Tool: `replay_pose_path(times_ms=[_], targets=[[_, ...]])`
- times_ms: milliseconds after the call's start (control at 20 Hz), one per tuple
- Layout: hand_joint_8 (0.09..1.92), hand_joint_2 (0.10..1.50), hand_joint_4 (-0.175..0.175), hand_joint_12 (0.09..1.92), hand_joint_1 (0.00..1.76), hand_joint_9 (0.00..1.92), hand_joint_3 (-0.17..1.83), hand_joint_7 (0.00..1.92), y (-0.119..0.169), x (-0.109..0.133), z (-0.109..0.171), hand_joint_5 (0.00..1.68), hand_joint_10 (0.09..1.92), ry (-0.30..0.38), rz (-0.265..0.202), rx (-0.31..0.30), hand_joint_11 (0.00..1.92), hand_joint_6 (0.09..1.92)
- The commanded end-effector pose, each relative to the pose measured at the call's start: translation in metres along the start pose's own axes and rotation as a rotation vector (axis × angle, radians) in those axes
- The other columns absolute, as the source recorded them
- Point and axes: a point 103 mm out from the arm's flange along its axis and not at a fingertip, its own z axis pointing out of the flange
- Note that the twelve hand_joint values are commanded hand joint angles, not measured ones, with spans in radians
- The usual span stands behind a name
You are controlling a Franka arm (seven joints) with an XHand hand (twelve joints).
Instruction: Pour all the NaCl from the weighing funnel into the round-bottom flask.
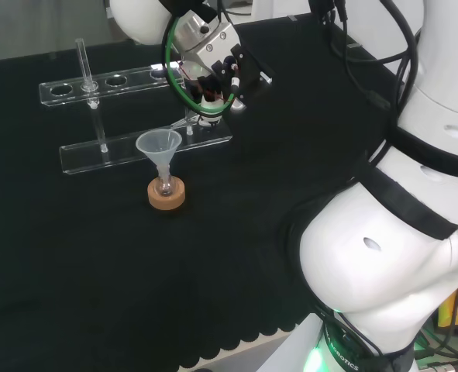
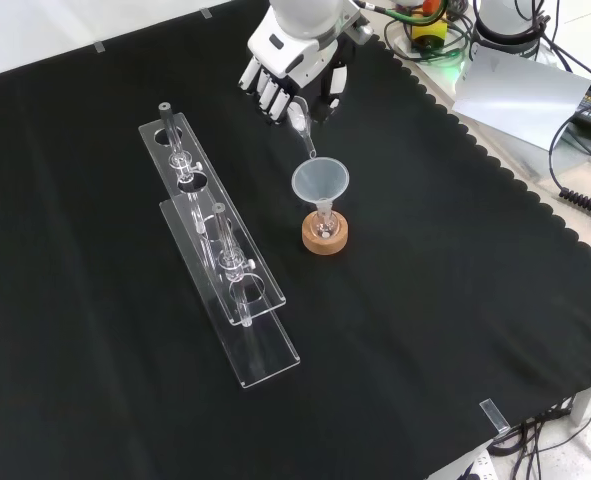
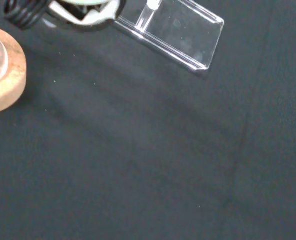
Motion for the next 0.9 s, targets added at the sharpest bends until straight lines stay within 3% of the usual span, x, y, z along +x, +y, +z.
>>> replay_pose_path(times_ms=[50, 500, 900], targets=[[0.73, 0.73, 0.134, 1.26, 1.07, 1.02, 0.75, 0.79, 0.003, 0.012, -0.001, 1.05, 0.55, -0.095, -0.008, 0.030, 0.57, 1.10], [0.73, 0.72, 0.137, 1.26, 1.07, 1.02, 0.75, 0.79, 0.002, 0.011, -0.007, 1.05, 0.55, -0.100, -0.019, 0.020, 0.56, 1.10], [0.73, 0.72, 0.141, 1.26, 1.07, 1.02, 0.75, 0.78, 0.002, 0.020, -0.012, 1.05, 0.55, -0.161, -0.019, 0.033, 0.56, 1.10]])
